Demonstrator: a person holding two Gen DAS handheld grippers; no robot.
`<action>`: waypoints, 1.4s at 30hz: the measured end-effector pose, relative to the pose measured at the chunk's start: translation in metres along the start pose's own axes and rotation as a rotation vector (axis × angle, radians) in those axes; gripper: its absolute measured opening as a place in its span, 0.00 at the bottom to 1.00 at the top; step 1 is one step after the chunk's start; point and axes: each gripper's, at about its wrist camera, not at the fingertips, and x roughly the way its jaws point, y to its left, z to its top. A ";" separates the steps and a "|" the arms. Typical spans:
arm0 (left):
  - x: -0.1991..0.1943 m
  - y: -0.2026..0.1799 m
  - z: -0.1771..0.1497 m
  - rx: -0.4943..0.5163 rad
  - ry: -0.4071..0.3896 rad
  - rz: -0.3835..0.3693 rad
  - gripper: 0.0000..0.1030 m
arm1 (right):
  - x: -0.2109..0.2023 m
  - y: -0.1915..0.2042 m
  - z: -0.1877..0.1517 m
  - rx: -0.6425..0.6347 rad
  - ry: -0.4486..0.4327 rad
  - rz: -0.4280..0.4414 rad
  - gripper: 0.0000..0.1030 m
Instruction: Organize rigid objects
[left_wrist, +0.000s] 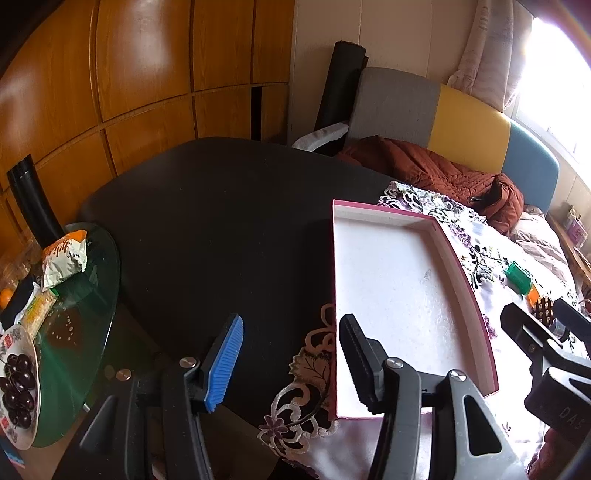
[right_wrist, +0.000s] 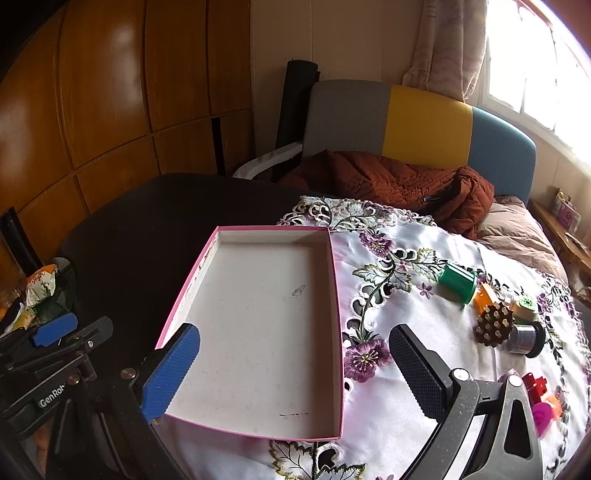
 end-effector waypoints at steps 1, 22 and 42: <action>0.000 0.000 0.000 0.001 0.001 0.001 0.54 | 0.000 -0.001 0.000 0.005 0.001 0.002 1.00; -0.008 -0.027 -0.004 0.110 -0.004 -0.047 0.57 | -0.008 -0.039 -0.003 0.078 -0.020 -0.041 1.00; -0.010 -0.073 -0.001 0.217 0.001 -0.154 0.57 | -0.009 -0.094 -0.006 0.106 -0.013 -0.122 1.00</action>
